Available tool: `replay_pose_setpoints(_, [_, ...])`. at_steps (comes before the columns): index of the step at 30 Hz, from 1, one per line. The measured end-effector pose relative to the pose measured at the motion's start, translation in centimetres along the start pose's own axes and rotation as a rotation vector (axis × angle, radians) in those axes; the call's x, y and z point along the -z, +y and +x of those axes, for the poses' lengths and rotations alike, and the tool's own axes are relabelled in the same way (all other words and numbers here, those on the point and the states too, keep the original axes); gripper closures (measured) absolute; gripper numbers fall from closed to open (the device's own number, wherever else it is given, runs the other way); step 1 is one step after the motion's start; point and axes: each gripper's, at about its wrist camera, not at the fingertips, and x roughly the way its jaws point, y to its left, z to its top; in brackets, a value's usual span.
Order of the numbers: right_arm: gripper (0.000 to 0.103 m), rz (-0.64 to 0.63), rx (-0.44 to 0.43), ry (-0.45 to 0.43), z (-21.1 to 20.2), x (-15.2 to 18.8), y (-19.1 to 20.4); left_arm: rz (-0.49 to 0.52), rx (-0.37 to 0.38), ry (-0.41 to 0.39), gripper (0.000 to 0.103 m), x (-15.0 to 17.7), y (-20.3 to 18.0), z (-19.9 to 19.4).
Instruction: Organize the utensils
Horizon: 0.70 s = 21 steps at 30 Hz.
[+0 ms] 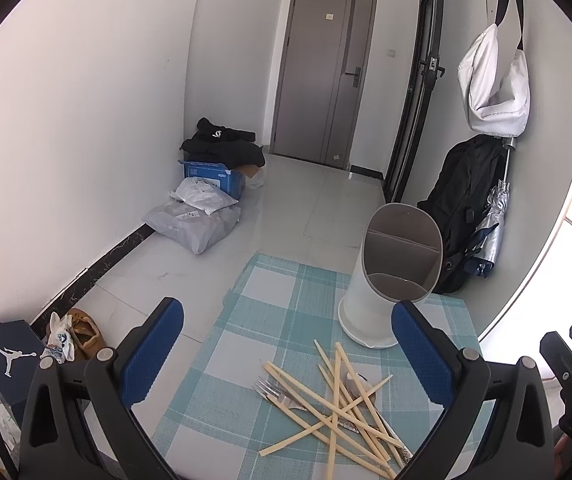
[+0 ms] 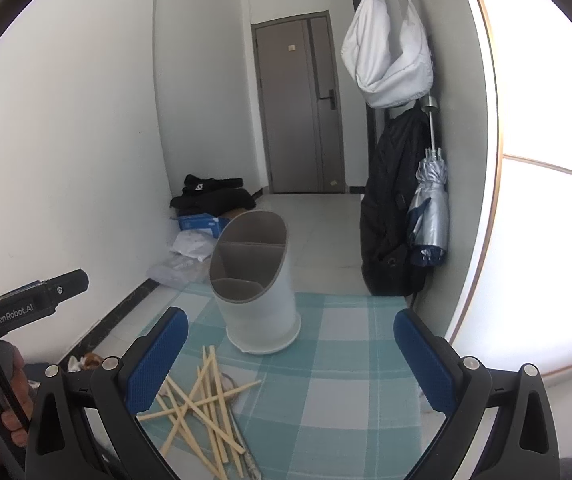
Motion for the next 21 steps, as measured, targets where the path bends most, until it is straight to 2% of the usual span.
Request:
replay_pose_setpoints(15, [0.000,0.016,-0.010,0.014,0.29,-0.20,-0.39,0.005,-0.015,-0.007,0.001,0.08,-0.15,0.05])
replay_pose_setpoints(21, [0.000,0.015,-0.023,-0.035,-0.23,-0.04,-0.26,0.015,-0.018,0.000,0.001,0.20,-0.40,0.20])
